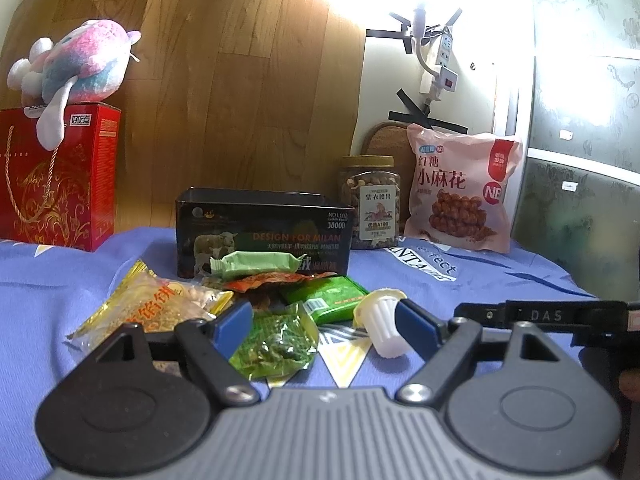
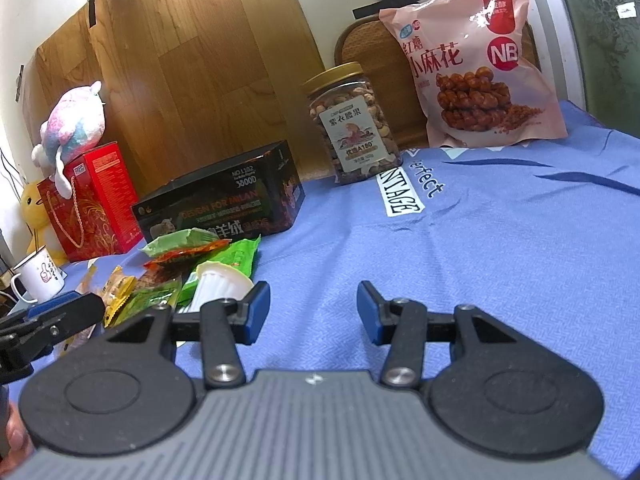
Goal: Organize snacks
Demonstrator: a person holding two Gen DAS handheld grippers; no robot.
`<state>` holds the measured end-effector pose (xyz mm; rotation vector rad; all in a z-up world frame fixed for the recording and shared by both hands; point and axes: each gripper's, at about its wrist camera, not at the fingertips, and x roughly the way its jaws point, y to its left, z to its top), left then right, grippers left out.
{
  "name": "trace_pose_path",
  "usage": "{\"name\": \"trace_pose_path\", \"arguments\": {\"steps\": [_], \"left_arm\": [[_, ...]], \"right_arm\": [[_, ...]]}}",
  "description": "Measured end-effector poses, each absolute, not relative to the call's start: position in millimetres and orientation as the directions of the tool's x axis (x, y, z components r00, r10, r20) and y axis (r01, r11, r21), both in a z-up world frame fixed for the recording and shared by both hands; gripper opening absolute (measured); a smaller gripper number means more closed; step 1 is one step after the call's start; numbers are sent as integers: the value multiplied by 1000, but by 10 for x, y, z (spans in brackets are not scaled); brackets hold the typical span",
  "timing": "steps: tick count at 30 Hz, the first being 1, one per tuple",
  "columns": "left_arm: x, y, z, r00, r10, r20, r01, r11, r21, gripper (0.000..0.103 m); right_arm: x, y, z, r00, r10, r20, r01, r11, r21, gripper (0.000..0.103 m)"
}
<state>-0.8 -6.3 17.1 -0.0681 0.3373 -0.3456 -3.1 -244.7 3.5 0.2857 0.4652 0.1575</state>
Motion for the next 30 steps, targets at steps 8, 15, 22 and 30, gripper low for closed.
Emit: {"name": "trace_pose_path", "arguments": {"steps": [8,15,22,30], "left_arm": [[-12,-61,171,885,-345,-311,323,938,-122,81],[11,-102,168,881,-341,-327,325,940,-105,81],[12,-112,163,881,-337,-332,322,941,-100,81],[0,-99,167,887,-325,-329,310,946,-99,81]], "right_arm": [[-36,-2449,34,884,207,-420,-78,950,303,51],[-41,-2457,32,885,212,-415,-85,949,305,51],[-35,-2458,32,883,216,-416,-87,948,306,51],[-34,-2451,29,881,223,-416,-96,947,305,51]]}}
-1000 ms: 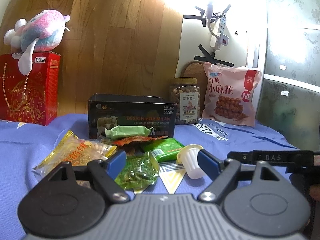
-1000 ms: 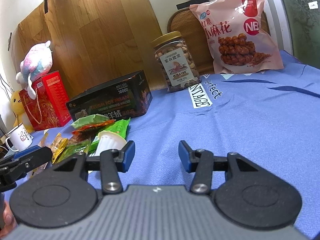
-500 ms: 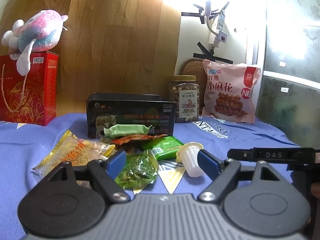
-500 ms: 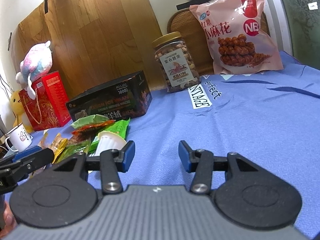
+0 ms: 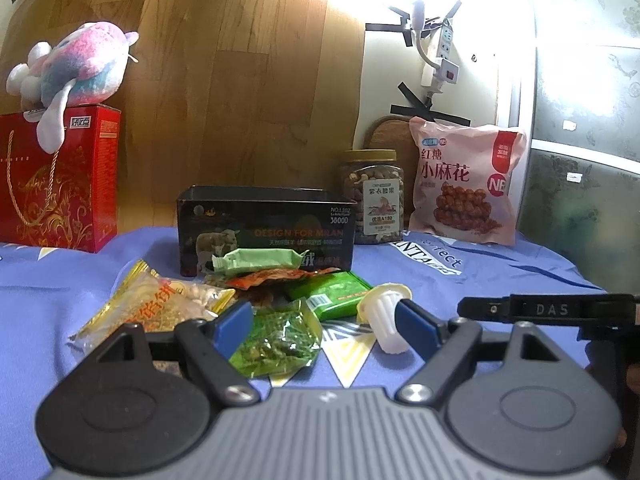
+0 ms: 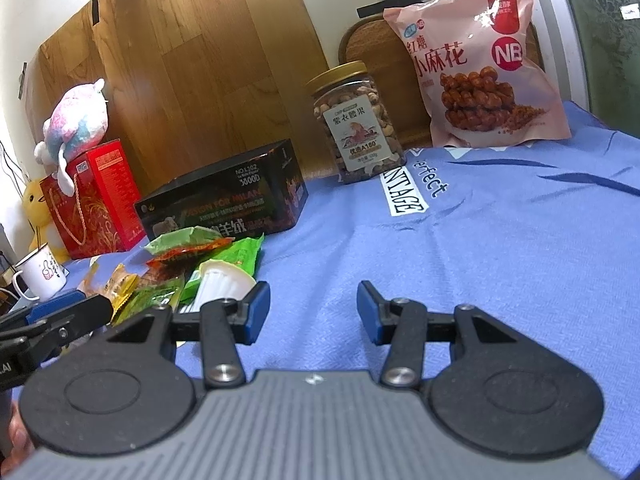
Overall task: Organize snacks
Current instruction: 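Grasp the yellow-wrapped mooncake with the right gripper and lift it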
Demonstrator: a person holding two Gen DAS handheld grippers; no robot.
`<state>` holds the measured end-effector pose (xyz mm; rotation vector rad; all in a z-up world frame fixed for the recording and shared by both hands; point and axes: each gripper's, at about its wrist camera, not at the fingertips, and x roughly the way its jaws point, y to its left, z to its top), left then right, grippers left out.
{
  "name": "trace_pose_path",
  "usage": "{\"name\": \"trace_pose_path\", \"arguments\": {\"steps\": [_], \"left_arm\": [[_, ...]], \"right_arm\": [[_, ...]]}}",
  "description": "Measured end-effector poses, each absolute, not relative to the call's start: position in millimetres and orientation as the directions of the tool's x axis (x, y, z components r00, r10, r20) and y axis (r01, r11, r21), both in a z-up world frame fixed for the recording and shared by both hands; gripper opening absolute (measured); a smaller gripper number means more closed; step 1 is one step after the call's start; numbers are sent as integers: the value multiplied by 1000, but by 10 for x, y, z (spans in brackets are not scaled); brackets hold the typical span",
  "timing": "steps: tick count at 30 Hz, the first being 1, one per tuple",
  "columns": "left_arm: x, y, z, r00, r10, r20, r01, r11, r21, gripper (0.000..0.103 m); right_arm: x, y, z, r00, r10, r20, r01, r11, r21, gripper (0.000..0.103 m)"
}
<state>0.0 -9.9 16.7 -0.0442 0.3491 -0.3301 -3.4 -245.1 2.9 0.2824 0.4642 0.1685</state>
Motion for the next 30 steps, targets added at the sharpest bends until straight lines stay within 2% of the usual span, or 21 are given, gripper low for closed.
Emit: {"name": "trace_pose_path", "arguments": {"steps": [7,12,17,23,27,30], "left_arm": [[12,-81,181,883,-333,-331,314,943,-109,81],[-145,235,225,881,-326,-344,264,940,-215,81],[-371,638,278,909,-245,-336,182,961,-208,81],[-304,879,412,913,-160,-376,102,980,-171,79],[-158,1044,488,900,-160,-404,80,975,-208,78],[21,1174,545,891,-166,-422,62,967,-249,76]], "right_arm": [[-37,-2453,31,885,218,-412,-91,948,305,51],[-58,-2456,36,891,218,-398,-96,948,305,51],[-74,-2470,38,893,224,-391,-101,945,311,51],[-105,-2425,80,885,248,-395,-124,942,312,51],[-138,-2211,172,848,354,-395,-210,908,362,52],[-117,-1863,244,774,491,-401,-345,857,382,52]]}}
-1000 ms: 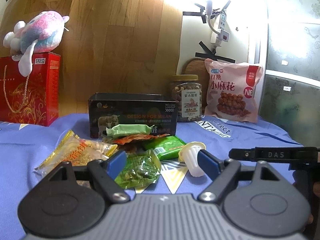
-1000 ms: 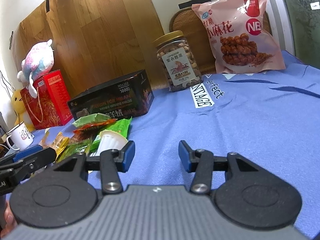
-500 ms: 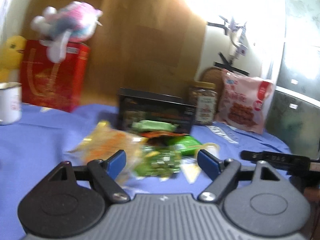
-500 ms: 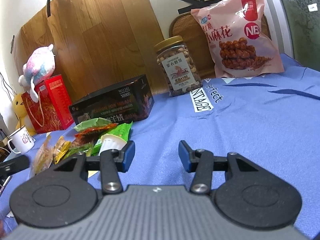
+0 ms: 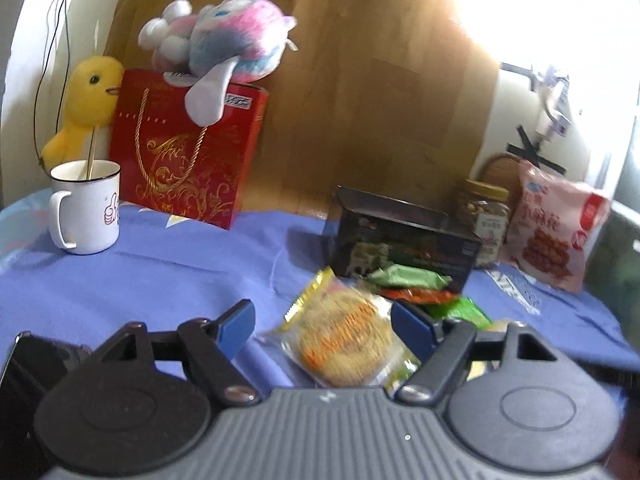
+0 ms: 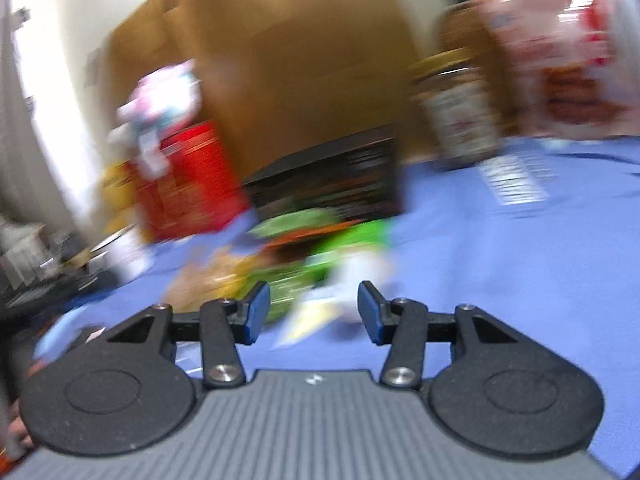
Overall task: Organize snacks
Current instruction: 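Grasp the yellow-wrapped mooncake with the right gripper and lift it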
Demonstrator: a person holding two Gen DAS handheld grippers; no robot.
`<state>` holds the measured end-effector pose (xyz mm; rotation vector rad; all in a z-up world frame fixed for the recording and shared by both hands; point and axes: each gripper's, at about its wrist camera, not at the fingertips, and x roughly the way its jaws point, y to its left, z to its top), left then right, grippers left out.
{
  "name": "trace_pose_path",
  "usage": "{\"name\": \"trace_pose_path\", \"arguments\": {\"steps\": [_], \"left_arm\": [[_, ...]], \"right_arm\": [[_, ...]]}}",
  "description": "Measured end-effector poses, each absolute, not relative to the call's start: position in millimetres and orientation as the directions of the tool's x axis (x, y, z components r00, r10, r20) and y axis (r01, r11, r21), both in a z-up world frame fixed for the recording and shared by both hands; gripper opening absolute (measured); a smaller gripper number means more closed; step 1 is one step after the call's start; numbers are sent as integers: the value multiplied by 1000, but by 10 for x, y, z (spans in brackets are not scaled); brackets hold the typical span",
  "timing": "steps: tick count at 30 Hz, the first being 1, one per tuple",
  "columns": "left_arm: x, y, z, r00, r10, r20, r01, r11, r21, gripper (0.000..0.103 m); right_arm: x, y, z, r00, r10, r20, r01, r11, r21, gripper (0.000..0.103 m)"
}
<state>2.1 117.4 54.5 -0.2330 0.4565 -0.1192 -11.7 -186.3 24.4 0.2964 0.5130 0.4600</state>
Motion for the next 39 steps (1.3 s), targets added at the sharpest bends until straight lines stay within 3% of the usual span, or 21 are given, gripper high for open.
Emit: {"name": "trace_pose_path", "arguments": {"steps": [4,8,9,10,11,12,15,18,22,24,27,34,39], "left_arm": [[375,1281,564,838,-205,-505,83,964,-253,90],[661,1411,384,761,-291,-580,77,928,-364,90],[700,1448,317,745,-311,-589,62,913,-404,87],[727,1479,243,728,-344,-593,55,891,-450,66],[730,1484,177,712,-366,-599,46,876,-481,50],[697,1467,139,711,-365,-601,37,873,-486,49],[453,1267,56,656,-470,-591,92,826,-556,34],[137,797,35,623,-515,-588,242,842,-481,34],[115,317,8,507,-643,-574,381,765,-520,37],[137,205,86,539,-614,-577,392,788,-474,39],[180,231,214,574,-621,-534,379,779,-499,46],[188,507,413,696,-500,-516,282,850,-444,48],[136,645,466,755,-358,-550,223,928,-298,53]], "right_arm": [[66,-1387,179,645,598,-476,-461,801,383,52],[337,-1123,105,567,665,-487,-472,746,469,52],[416,-1074,92,555,676,-485,-465,735,493,52],[489,-1025,74,545,684,-485,-456,727,513,51],[574,-978,44,533,691,-488,-444,719,534,43],[646,-944,10,511,704,-493,-435,707,558,32],[548,-1027,42,511,693,-508,-427,718,549,30],[198,-1402,83,530,684,-501,-401,723,562,30],[15,-1801,68,586,605,-539,-313,782,538,36],[-54,-1990,74,643,546,-537,-245,811,531,41],[-141,-2212,55,699,493,-518,-169,818,550,47],[-490,-2430,101,806,383,-452,-99,840,534,47],[-699,-2308,116,820,397,-412,-179,862,474,53]]}}
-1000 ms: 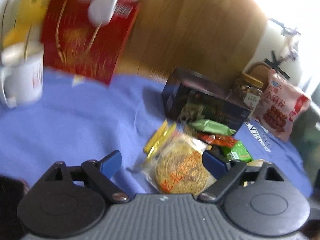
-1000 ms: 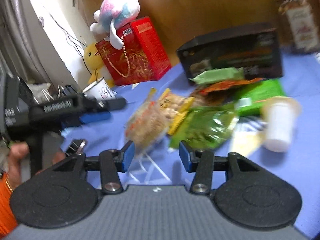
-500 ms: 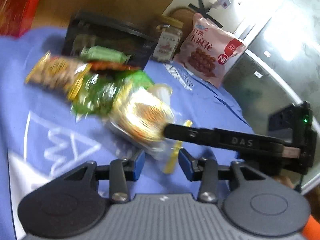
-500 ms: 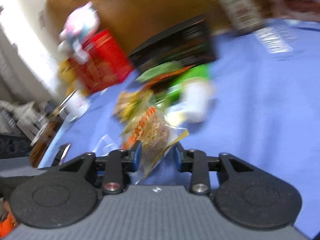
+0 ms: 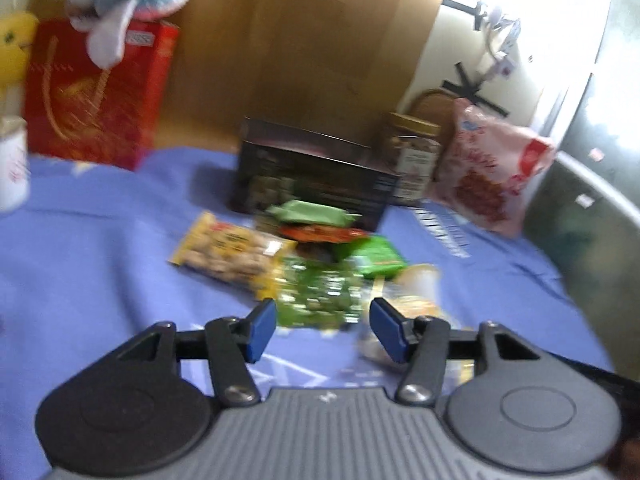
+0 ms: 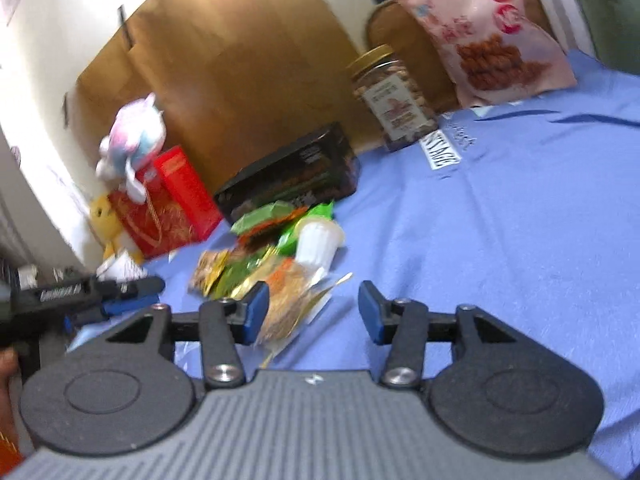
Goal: Organize snacks
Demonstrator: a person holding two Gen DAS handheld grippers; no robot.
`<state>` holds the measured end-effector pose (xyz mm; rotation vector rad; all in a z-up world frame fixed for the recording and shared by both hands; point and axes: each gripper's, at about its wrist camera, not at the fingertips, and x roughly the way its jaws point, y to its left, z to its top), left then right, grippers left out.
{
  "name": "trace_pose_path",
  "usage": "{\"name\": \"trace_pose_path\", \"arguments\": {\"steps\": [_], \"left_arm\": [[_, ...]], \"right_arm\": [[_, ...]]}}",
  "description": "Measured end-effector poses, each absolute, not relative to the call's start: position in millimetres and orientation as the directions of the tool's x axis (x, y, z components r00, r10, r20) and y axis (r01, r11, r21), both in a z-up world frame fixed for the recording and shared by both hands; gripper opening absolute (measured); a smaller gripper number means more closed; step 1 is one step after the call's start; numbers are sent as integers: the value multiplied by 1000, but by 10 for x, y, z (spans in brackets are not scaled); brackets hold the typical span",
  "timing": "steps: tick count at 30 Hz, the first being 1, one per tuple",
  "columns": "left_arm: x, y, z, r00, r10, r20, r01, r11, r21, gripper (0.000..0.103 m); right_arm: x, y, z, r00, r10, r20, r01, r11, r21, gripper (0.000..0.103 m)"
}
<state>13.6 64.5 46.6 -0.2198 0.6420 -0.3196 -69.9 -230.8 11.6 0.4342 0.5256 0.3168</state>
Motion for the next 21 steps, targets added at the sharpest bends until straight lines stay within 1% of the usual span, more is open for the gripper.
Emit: {"name": "trace_pose_path", "arguments": {"steps": [2,4,5,6,10,13,16,19,21], "left_arm": [[155,702,471,753,-369,-545,225,922,-314,56],[198,707,483,737,-413,-535,253,903,-348,60],[223,672,486,728,-434,-532,274,894,-354,63],[238,628,481,720,-448,-530,294,889,-352,64],[351,386,424,695,-488,-527,366,872,-324,71],[504,259,312,645,-530,-551,398,848,-350,71],[596,172,229,616,-534,-579,395,845,-359,70],[625,118,147,574,-579,-579,393,815,-425,68],[596,58,92,556,-590,-585,398,807,-435,63]], "right_arm": [[-691,-2223,134,804,420,-421,-223,869,441,53],[-700,-2124,159,805,412,-427,-251,889,384,54],[-701,-2072,161,806,401,-435,-258,900,352,58],[-699,-2023,155,805,395,-443,-267,908,324,61],[-712,-1893,95,796,367,-482,-281,928,243,61],[-701,-1827,52,785,351,-511,-278,936,215,61],[-652,-1819,-1,768,338,-544,-264,941,213,61],[-635,-1776,-43,759,325,-563,-263,946,191,61],[-650,-1760,-56,764,316,-562,-258,949,183,61]]}}
